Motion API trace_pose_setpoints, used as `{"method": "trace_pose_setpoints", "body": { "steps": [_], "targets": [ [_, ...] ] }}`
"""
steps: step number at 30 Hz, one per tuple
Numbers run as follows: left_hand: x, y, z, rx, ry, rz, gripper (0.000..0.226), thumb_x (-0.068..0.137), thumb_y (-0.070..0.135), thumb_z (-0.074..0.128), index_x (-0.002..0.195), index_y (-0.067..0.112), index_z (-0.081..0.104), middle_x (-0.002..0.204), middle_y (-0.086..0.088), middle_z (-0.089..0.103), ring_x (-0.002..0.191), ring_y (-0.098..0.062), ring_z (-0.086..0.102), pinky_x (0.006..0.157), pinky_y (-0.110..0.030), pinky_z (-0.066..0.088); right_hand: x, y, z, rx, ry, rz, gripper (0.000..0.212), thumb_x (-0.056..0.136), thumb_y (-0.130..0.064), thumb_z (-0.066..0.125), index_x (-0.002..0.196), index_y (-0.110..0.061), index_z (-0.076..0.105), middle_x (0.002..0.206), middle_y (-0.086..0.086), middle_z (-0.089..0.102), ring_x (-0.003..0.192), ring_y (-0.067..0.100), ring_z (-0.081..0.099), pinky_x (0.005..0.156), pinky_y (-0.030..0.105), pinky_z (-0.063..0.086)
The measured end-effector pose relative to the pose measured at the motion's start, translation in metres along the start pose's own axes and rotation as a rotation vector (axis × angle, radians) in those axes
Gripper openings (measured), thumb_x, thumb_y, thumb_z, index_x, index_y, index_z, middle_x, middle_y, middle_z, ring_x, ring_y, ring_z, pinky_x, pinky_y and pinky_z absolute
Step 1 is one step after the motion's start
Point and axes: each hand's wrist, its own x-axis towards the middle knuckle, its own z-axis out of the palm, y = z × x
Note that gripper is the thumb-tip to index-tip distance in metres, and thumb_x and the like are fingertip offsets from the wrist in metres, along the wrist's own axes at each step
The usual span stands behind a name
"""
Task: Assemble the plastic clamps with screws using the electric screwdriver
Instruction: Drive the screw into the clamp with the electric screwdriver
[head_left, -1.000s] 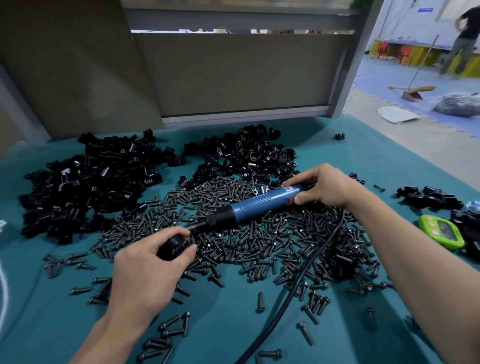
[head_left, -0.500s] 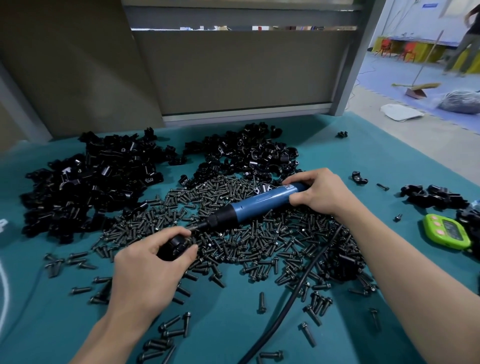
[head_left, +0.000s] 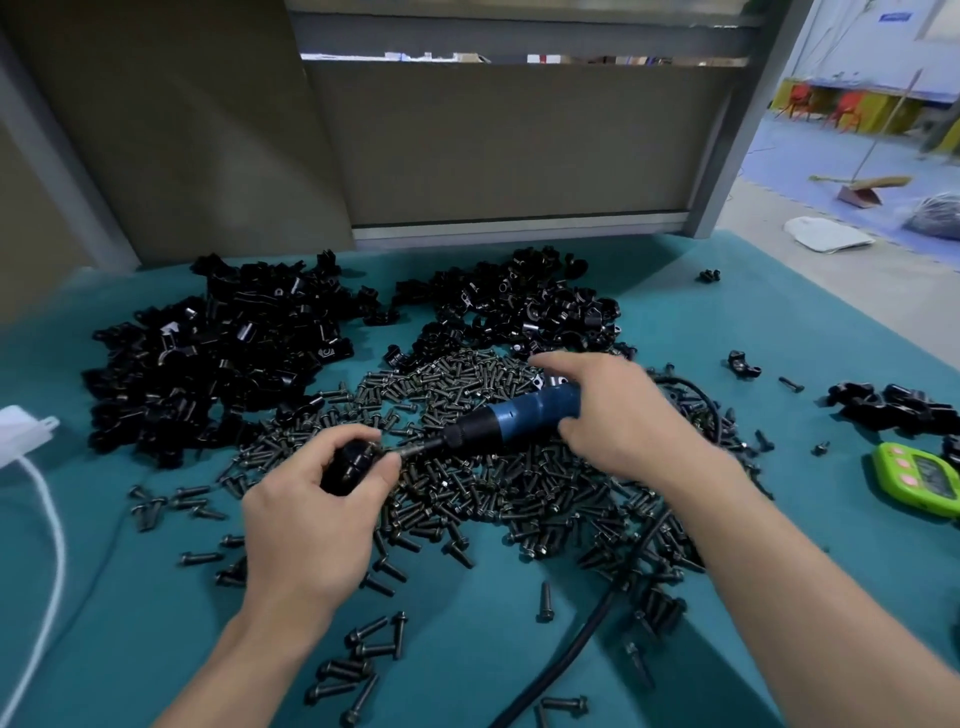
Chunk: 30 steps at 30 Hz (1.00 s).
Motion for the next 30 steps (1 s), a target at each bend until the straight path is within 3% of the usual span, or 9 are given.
{"method": "trace_pose_setpoints", "body": {
  "steps": [2, 3, 7, 10, 14, 17, 21, 26, 30],
  "targets": [
    [-0.002, 0.002, -0.001, 0.014, 0.015, 0.028, 0.014, 0.089, 0.033, 0.079, 0.092, 0.044, 0.07, 0.069, 0.015, 0.07, 0.045, -0.007, 0.056, 0.035, -0.016, 0.037, 0.001, -0.021, 0.02, -0.224, -0.107, -0.114, 0.08, 0.079, -0.006, 0.07, 0.15, -0.033, 0.044, 0.127, 0.002, 0.062, 0.115, 0.025, 0.056, 0.111, 0.04, 0.038],
    [-0.003, 0.004, -0.002, 0.024, 0.022, 0.046, 0.013, 0.091, 0.033, 0.077, 0.09, 0.042, 0.068, 0.071, 0.018, 0.069, 0.05, -0.006, 0.059, 0.037, -0.014, 0.037, 0.004, -0.027, 0.025, -0.311, -0.127, -0.153, 0.073, 0.08, -0.009, 0.071, 0.146, -0.03, 0.047, 0.125, 0.002, 0.061, 0.119, 0.027, 0.054, 0.114, 0.042, 0.033],
    [-0.004, 0.007, -0.006, 0.14, 0.06, 0.066, 0.012, 0.084, 0.038, 0.077, 0.085, 0.041, 0.065, 0.068, 0.022, 0.067, 0.06, -0.001, 0.063, 0.051, -0.017, 0.043, 0.007, -0.038, 0.019, -0.385, -0.122, -0.196, 0.041, 0.084, -0.006, 0.065, 0.117, -0.029, 0.058, 0.102, -0.003, 0.051, 0.108, 0.026, 0.057, 0.101, 0.041, 0.038],
    [-0.002, 0.006, -0.008, 0.291, 0.097, 0.185, 0.022, 0.076, 0.046, 0.083, 0.085, 0.043, 0.064, 0.074, 0.02, 0.067, 0.069, -0.005, 0.061, 0.065, -0.029, 0.047, -0.009, -0.05, 0.023, -0.472, -0.036, -0.313, 0.043, 0.085, -0.011, 0.064, 0.124, -0.029, 0.058, 0.108, -0.004, 0.055, 0.111, 0.024, 0.054, 0.106, 0.042, 0.035],
    [-0.001, 0.007, -0.007, 0.403, 0.051, 0.288, 0.04, 0.063, 0.054, 0.089, 0.091, 0.044, 0.062, 0.071, 0.015, 0.06, 0.065, -0.013, 0.058, 0.059, -0.028, 0.043, -0.028, -0.071, 0.018, -0.542, 0.139, -0.485, 0.035, 0.085, -0.018, 0.061, 0.119, -0.026, 0.066, 0.109, -0.002, 0.059, 0.112, 0.027, 0.053, 0.116, 0.045, 0.027],
    [0.0, 0.008, -0.007, 0.48, 0.046, 0.281, 0.045, 0.055, 0.057, 0.091, 0.087, 0.046, 0.062, 0.065, 0.017, 0.05, 0.06, -0.012, 0.051, 0.054, -0.022, 0.031, -0.028, -0.082, 0.005, -0.528, 0.189, -0.509, 0.038, 0.083, -0.016, 0.062, 0.117, -0.031, 0.069, 0.107, -0.006, 0.06, 0.114, 0.026, 0.053, 0.123, 0.045, 0.019],
    [0.003, 0.011, -0.014, 0.509, 0.026, 0.234, 0.05, 0.056, 0.058, 0.089, 0.091, 0.052, 0.054, 0.066, 0.022, 0.054, 0.063, -0.004, 0.053, 0.059, -0.025, 0.034, -0.029, -0.084, -0.003, -0.404, 0.196, -0.482, 0.049, 0.078, -0.006, 0.063, 0.117, -0.035, 0.068, 0.111, -0.011, 0.062, 0.119, 0.02, 0.05, 0.127, 0.038, 0.007],
    [-0.006, 0.016, -0.014, 0.472, -0.073, 0.239, 0.049, 0.059, 0.049, 0.093, 0.103, 0.057, 0.074, 0.066, 0.022, 0.05, 0.062, 0.004, 0.048, 0.06, -0.014, 0.027, -0.03, -0.076, 0.004, -0.279, 0.22, -0.495, 0.058, 0.071, 0.006, 0.063, 0.115, -0.03, 0.074, 0.111, -0.011, 0.068, 0.121, 0.023, 0.052, 0.125, 0.032, -0.007],
    [-0.007, 0.02, -0.016, 0.392, -0.183, 0.109, 0.038, 0.055, 0.064, 0.083, 0.091, 0.067, 0.07, 0.07, 0.019, 0.059, 0.07, 0.005, 0.055, 0.065, -0.013, 0.032, -0.03, -0.063, 0.021, -0.128, 0.226, -0.405, 0.07, 0.066, 0.012, 0.068, 0.125, -0.024, 0.072, 0.119, -0.008, 0.071, 0.126, 0.023, 0.049, 0.127, 0.036, 0.004]
  ]
}}
